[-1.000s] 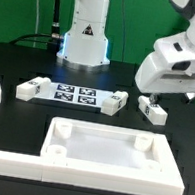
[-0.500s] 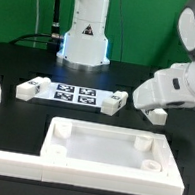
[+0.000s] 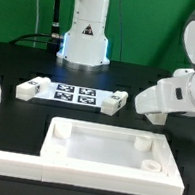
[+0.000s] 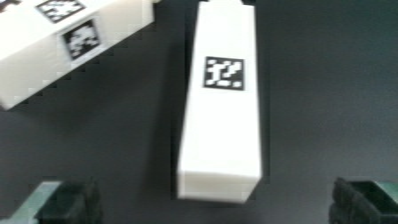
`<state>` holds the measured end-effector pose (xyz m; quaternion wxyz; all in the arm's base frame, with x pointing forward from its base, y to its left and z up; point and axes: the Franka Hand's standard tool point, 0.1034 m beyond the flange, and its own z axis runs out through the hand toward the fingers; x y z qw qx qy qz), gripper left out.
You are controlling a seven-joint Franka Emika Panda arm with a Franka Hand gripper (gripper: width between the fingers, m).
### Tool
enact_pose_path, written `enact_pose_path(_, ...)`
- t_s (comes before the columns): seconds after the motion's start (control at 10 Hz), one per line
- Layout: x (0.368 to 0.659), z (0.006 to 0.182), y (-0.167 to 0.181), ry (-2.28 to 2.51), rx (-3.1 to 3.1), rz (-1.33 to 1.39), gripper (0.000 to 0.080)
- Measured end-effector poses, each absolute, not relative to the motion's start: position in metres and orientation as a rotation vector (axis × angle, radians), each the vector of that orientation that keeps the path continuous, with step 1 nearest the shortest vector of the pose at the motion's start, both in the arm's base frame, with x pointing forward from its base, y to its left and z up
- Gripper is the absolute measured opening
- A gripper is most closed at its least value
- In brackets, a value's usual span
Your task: Assemble desk
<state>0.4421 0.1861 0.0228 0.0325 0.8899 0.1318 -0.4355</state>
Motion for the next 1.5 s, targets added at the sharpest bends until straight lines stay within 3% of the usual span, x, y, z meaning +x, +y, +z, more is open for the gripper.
enact_pose_path(0.3, 0.4292, 0.0087, 0.1826, 0.424, 2.732, -1.336, 0.0649)
enact_pose_path(0.6, 0.4291, 0.0078, 0.1809, 0.455, 2.737, -1.340, 0.0649)
enact_pose_path(0.7, 0.4291, 0.0078, 0.1808, 0.455, 2.737, -1.340, 0.0553)
enact_pose_path(0.8, 0.4291, 0.0078, 0.1808, 0.455, 2.737, -1.340, 0.0553)
enact_pose_path(0.9, 0.4291, 0.0078, 0.1808, 0.455, 2.737, -1.340, 0.0369)
enact_pose_path(1.0, 0.4291, 0.0078, 0.1808, 0.455, 2.736, -1.340, 0.0288)
enact_pose_path(1.5, 0.4291, 0.0078, 0.1808, 0.455, 2.736, -1.340, 0.0288)
